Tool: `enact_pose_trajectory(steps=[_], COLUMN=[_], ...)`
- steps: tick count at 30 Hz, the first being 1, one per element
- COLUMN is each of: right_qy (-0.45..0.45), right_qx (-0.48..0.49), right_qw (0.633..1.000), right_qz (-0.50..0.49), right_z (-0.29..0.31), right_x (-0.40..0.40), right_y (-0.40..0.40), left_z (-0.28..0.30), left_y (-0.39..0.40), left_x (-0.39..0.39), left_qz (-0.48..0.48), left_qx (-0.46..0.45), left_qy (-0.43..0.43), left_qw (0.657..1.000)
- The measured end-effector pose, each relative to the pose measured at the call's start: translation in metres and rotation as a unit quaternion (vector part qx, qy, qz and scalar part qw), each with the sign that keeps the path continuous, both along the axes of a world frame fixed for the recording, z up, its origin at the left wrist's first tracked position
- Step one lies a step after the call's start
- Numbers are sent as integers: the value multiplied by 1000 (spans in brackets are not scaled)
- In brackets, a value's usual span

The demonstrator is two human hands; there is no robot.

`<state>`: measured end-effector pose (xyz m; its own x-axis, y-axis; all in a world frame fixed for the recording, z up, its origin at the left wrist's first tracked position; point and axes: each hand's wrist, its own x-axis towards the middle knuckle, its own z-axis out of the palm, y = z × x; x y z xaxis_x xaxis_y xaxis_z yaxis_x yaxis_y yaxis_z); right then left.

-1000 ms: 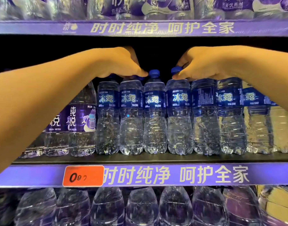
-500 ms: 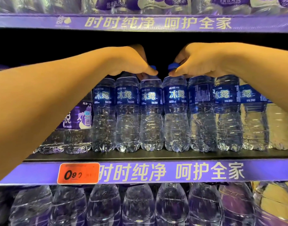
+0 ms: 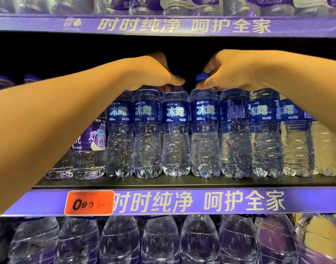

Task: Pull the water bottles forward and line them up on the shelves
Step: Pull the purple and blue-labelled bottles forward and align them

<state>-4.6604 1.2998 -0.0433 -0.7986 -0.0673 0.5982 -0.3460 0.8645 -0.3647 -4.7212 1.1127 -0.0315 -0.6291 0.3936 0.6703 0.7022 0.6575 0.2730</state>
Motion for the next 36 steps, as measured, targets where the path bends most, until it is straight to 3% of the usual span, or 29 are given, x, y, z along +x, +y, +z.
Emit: enact_pose_trajectory(steps=[5, 10, 16, 19, 27, 36], right_qy=[0, 80, 154, 181, 128, 128], right_qx=[1, -3, 25, 45, 68, 143], right_qw=[1000, 997, 988, 981, 981, 972], right_qz=[10, 16, -20, -48, -126, -135], right_z=[0, 1, -6, -11, -10, 4], right_x=[2, 7, 20, 27, 37, 34], right_y=[3, 11, 31, 46, 99, 132], left_z=[-1, -2, 0, -1, -9, 5], left_y=[0, 1, 4, 14, 70, 132], left_x=[3, 3, 7, 16, 31, 34], left_qz=[26, 61, 103, 65, -1, 37], left_qx=[-9, 15, -22, 6, -21, -51], left_qy=[-9, 35, 87, 116, 128, 60], left_qw=[1000, 997, 991, 991, 991, 996])
